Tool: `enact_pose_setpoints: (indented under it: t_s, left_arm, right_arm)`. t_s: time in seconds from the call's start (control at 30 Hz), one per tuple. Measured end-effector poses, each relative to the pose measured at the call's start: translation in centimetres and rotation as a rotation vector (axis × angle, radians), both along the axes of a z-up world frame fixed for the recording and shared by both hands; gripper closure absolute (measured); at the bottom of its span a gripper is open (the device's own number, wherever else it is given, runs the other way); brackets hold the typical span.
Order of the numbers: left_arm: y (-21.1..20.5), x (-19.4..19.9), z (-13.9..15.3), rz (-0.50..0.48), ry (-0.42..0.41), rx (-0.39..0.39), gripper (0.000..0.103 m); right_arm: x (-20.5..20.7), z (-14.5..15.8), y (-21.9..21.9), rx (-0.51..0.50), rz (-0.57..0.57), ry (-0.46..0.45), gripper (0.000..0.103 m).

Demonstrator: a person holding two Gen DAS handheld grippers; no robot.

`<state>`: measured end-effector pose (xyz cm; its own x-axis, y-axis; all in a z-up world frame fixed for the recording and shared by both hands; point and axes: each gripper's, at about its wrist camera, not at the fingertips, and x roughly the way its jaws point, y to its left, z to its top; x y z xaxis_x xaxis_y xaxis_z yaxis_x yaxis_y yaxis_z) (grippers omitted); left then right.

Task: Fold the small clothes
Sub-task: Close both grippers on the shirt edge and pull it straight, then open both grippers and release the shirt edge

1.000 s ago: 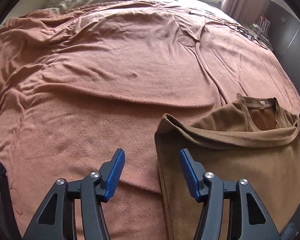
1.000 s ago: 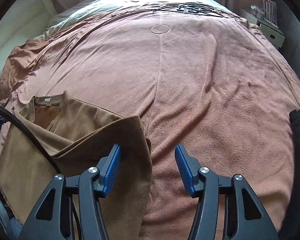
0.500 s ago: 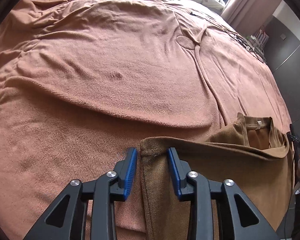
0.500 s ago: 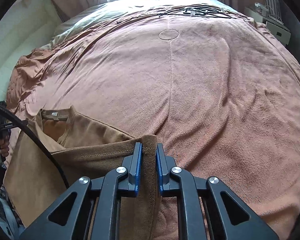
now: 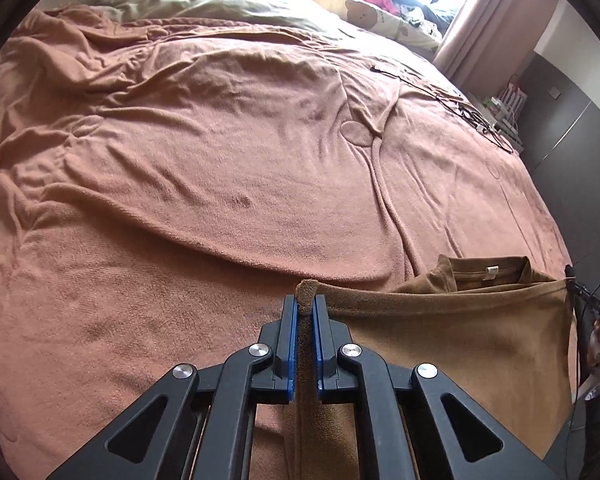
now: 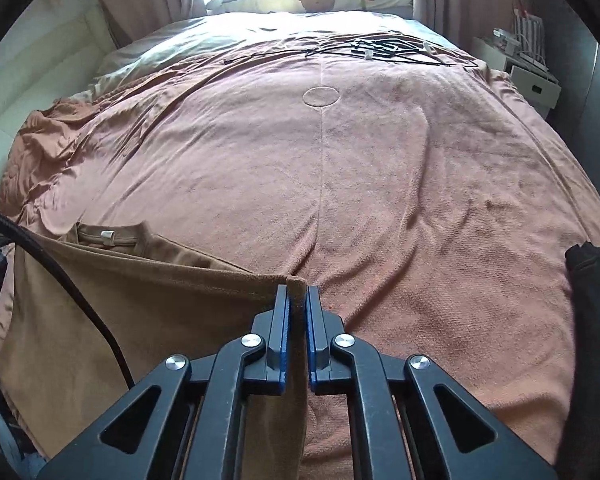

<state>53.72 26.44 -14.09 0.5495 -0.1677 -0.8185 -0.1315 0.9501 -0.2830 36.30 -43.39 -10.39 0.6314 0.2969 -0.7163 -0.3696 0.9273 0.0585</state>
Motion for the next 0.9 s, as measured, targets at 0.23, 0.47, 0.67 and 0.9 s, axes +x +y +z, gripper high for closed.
enact_pose_setpoints:
  t_s: [0.23, 0.47, 0.67, 0.9]
  left_arm:
    - [-0.3, 0.0, 1.1, 0.006, -0.019, 0.023, 0.096]
    - [-0.1, 1.4, 1.7, 0.047, -0.045, 0.052, 0.096]
    - [0.1, 4.0, -0.6, 0.074, 0.009, 0.094, 0.096]
    - [0.4, 6.2, -4.5, 0.098, 0.098, 0.124, 0.096]
  right_arm:
    - [0.1, 1.6, -0.2, 0.018, -0.026, -0.037, 0.1]
    - [2.6, 1.7, 0.9, -0.001, -0.046, -0.042, 0.101]
    - [6.5, -0.5, 2.6, -0.049, -0.065, 0.003, 0.101]
    - [9.6, -3.2, 4.2, -0.093, -0.082, 0.082, 0.1]
